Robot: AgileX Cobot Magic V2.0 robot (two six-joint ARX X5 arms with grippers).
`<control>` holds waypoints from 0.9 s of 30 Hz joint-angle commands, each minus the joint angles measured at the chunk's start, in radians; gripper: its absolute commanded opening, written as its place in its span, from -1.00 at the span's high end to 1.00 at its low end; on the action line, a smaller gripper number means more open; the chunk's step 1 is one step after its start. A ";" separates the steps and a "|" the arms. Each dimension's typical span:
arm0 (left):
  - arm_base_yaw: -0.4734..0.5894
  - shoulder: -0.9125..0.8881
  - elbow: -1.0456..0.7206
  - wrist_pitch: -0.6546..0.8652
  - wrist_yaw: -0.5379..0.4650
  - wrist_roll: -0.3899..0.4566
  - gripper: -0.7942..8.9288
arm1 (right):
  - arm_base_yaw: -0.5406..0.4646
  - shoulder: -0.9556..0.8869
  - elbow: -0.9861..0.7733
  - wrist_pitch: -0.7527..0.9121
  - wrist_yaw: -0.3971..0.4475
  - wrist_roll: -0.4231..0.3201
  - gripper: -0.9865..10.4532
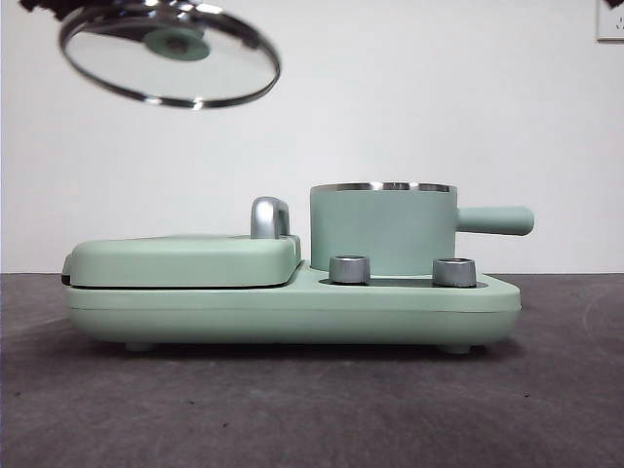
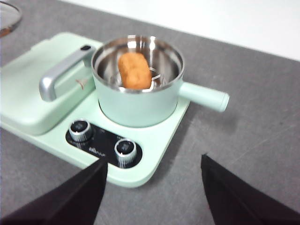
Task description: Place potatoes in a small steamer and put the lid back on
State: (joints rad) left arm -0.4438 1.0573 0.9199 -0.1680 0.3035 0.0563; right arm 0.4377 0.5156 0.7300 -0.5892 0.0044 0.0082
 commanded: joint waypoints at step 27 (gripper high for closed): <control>-0.117 0.613 0.320 0.492 0.008 0.011 0.81 | 0.005 -0.008 0.004 0.005 0.053 0.002 0.29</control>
State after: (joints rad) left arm -0.5507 1.6505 1.1995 0.3035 0.3115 0.0597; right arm 0.4377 0.5026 0.7300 -0.5884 0.0547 0.0078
